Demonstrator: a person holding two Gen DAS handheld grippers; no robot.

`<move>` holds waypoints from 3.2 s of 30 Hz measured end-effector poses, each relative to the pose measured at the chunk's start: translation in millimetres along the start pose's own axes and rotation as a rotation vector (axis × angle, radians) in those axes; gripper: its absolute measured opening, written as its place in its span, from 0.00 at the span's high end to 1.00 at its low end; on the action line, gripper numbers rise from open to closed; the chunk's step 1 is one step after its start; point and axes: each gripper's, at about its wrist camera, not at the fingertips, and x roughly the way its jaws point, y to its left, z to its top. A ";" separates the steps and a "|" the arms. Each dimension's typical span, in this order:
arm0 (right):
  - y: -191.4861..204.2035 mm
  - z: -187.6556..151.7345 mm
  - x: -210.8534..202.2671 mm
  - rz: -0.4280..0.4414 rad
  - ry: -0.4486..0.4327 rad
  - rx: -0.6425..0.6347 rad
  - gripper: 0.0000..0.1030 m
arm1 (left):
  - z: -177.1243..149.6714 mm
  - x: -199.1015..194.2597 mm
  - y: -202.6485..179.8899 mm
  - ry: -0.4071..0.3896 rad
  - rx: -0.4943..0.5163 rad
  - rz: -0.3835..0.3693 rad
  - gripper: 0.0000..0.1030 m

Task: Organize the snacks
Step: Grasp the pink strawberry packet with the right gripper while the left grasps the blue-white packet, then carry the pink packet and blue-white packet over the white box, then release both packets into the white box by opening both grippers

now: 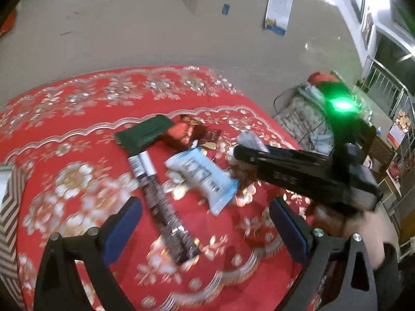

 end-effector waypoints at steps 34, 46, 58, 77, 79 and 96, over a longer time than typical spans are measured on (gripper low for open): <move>-11.8 -5.9 -32.9 0.105 -0.138 0.093 0.53 | -19.5 -13.8 -6.6 -0.013 -0.024 0.031 0.58; 49.0 -41.9 -64.3 0.178 -0.225 0.028 0.53 | -43.3 -46.2 25.2 -0.024 -0.011 0.078 0.58; 131.7 -59.6 -76.7 0.221 -0.245 -0.053 0.53 | -57.3 -97.4 84.6 -0.074 -0.108 0.139 0.58; 323.6 -40.8 -62.5 0.333 -0.208 -0.338 0.53 | -88.5 -196.6 237.9 -0.172 -0.315 0.400 0.58; 344.8 -37.8 -54.8 0.339 -0.201 -0.368 0.53 | -91.4 -199.5 249.6 -0.172 -0.331 0.431 0.58; 387.1 -12.8 -20.9 0.385 -0.160 -0.360 0.39 | -91.1 -194.4 263.7 -0.158 -0.311 0.552 0.24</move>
